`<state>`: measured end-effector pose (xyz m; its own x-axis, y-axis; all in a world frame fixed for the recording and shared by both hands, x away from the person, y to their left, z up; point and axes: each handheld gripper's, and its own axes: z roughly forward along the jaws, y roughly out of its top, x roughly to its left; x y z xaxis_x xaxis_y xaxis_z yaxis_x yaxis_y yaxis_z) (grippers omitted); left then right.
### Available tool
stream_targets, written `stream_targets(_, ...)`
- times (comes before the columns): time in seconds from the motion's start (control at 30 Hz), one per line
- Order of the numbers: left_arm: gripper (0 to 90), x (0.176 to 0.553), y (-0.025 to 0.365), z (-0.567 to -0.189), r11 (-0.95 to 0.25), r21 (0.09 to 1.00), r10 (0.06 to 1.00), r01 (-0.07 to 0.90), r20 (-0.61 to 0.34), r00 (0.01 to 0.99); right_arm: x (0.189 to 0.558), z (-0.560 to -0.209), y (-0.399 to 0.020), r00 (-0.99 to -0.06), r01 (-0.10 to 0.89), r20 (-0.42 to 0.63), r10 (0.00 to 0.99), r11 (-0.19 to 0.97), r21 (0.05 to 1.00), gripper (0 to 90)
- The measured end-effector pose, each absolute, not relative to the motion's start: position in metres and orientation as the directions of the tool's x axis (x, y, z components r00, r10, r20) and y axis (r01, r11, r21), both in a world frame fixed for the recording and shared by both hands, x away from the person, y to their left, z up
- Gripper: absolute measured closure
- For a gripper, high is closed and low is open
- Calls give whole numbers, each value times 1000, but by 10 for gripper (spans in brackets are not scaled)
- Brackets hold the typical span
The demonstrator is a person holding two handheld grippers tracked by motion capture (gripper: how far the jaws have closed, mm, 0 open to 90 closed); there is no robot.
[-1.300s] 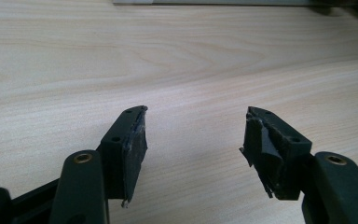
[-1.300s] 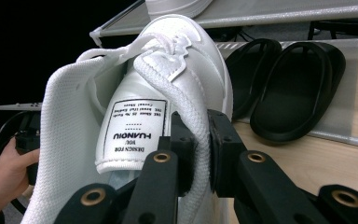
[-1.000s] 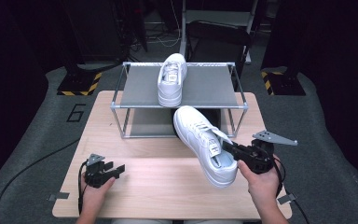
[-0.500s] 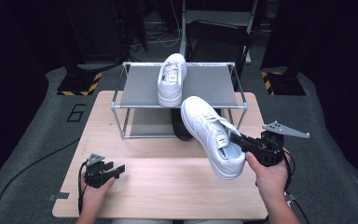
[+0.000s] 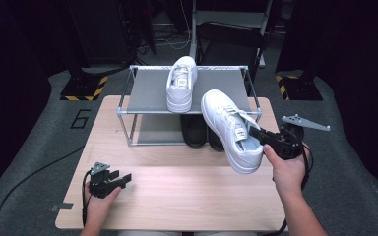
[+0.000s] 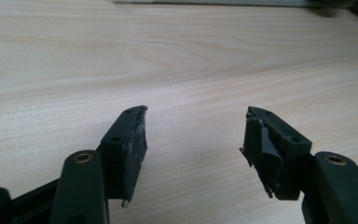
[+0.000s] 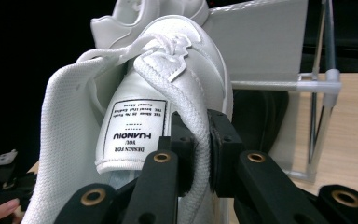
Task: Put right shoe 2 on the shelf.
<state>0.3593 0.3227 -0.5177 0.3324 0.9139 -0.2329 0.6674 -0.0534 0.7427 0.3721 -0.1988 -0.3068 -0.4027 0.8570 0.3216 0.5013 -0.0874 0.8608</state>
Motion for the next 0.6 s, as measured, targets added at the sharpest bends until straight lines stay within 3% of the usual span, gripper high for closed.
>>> stream_targets(0.6, 390, 359, 324, -519, -29, 754, 915, 656, -244, 321, 451, -292, -174, -294, 506, 299, 908, -118, 855, 818)
